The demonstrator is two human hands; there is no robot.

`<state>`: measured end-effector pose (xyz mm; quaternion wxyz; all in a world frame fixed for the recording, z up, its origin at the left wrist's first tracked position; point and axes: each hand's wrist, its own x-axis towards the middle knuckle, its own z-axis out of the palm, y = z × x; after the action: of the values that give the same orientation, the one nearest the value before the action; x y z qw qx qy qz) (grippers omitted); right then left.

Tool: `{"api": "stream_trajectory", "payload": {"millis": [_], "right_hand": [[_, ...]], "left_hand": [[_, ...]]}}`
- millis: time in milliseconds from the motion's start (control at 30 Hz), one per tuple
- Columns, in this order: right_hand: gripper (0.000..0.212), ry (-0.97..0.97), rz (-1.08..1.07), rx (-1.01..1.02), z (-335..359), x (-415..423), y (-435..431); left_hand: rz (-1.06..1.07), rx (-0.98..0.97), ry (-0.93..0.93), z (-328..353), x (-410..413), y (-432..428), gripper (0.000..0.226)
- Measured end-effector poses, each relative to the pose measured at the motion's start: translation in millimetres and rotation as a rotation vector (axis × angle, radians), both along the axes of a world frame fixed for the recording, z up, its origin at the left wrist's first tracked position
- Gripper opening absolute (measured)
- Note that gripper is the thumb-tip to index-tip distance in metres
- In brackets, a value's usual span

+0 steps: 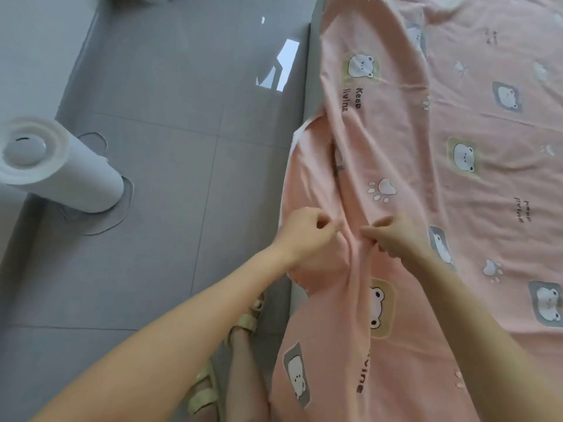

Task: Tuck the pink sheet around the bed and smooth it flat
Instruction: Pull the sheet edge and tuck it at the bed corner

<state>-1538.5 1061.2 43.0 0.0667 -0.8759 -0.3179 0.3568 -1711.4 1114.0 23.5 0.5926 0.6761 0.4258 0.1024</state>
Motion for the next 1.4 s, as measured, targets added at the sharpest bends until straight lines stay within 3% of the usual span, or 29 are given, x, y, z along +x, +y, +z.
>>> {"api": "stream_trajectory", "payload": {"millis": [100, 200, 300, 533, 733, 967, 1100, 1167, 1267, 1400], "right_hand": [[0.031, -0.173, 0.171, -0.264, -26, 13, 14], [0.032, -0.35, 0.234, -0.173, -44, 30, 39], [0.036, -0.455, 0.306, -0.099, -61, 42, 74], [0.051, -0.637, 0.279, -0.038, -95, 80, 155], [0.057, -0.656, 0.287, -0.078, -99, 109, 224], [0.067, -0.697, 0.304, -0.086, -111, 138, 364], [0.075, -0.748, 0.345, -0.235, -129, 153, 442], [0.067, -0.739, 0.335, -0.316, -141, 160, 471], [0.024, -0.692, 0.353, -0.376, -155, 172, 492], [0.019, -0.575, 0.465, -0.373, -153, 181, 494]], "left_hand": [[0.17, 0.005, 0.231, -44, 2, 40, 0.035], [0.235, -0.092, 0.364, -86, 19, 76, 0.021], [0.305, -0.188, 0.422, -118, 41, 102, 0.024], [0.436, -0.238, 0.355, -151, 81, 153, 0.029], [0.434, -0.212, 0.32, -146, 107, 226, 0.027], [0.432, -0.25, 0.278, -148, 149, 349, 0.025], [0.405, -0.338, 0.215, -159, 176, 417, 0.024], [0.406, -0.367, 0.177, -164, 189, 446, 0.023], [0.389, -0.392, 0.173, -174, 208, 477, 0.024], [0.32, -0.436, 0.223, -187, 239, 498, 0.026]]}}
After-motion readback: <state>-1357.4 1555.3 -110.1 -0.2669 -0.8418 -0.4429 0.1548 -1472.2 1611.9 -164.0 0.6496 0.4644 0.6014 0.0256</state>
